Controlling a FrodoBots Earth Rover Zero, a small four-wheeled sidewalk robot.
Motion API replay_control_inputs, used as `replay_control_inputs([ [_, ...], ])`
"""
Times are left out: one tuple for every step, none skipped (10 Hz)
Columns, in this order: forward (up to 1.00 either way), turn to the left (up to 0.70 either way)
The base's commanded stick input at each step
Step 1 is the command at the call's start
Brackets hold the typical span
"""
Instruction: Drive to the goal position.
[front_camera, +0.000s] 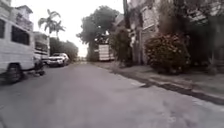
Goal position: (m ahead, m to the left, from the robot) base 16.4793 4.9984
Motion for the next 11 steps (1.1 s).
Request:
replay_control_inputs([
  [1.00,0.00],
  [1.00,0.00],
  [1.00,0.00],
  [1.00,0.00],
  [1.00,0.00],
  [1.00,0.00],
  [1.00,0.00],
  [1.00,0.00],
  [1.00,0.00],
  [1.00,0.00],
  [1.00,0.00],
])
